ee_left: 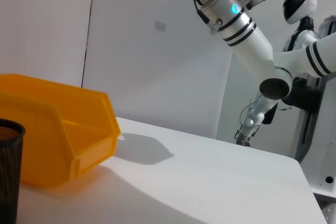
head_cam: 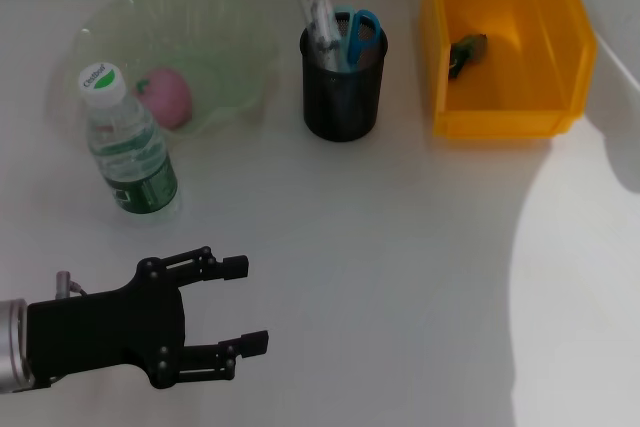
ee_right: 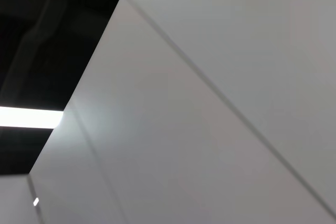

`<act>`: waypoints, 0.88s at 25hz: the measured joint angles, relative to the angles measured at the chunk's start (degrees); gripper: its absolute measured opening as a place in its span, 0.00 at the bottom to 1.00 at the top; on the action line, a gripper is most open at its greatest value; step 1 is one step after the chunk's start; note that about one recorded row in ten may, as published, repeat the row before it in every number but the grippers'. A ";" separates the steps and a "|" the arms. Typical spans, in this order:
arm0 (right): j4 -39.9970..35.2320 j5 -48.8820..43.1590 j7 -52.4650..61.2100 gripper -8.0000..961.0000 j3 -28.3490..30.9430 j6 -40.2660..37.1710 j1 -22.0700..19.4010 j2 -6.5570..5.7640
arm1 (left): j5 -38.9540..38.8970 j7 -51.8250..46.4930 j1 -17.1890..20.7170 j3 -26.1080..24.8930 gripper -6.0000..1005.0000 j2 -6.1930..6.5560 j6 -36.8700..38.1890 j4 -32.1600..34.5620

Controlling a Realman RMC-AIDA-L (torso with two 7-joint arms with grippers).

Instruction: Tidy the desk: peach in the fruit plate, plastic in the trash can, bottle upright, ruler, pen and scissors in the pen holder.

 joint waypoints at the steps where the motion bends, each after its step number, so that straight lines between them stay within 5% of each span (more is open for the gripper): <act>1: -0.40 -9.25 -1.24 0.14 0.23 -3.69 -0.75 -1.63 | -0.01 0.00 0.00 -0.08 0.81 0.00 0.16 0.00; 5: -1.19 -27.29 -5.10 0.18 0.32 -9.07 -1.30 -3.35 | -0.02 0.01 0.00 -0.21 0.81 0.14 0.52 0.04; 6: -1.93 -38.65 -10.26 0.18 0.32 -12.73 -1.60 -2.84 | -0.01 0.00 0.00 -0.23 0.81 0.20 0.61 0.20; 7: -1.93 -38.65 -10.26 0.19 0.32 -12.73 -1.60 -2.84 | -0.01 0.00 0.00 -0.23 0.81 0.20 0.61 0.20; 11: -8.19 -55.96 -14.22 0.23 0.34 -12.67 -4.32 1.46 | 0.00 -0.68 0.18 -0.39 0.81 0.56 1.77 0.92; 22: -11.54 -67.04 -12.35 0.70 -0.82 -12.36 -4.82 2.96 | 0.14 -1.93 0.40 -0.47 0.81 1.38 2.62 1.49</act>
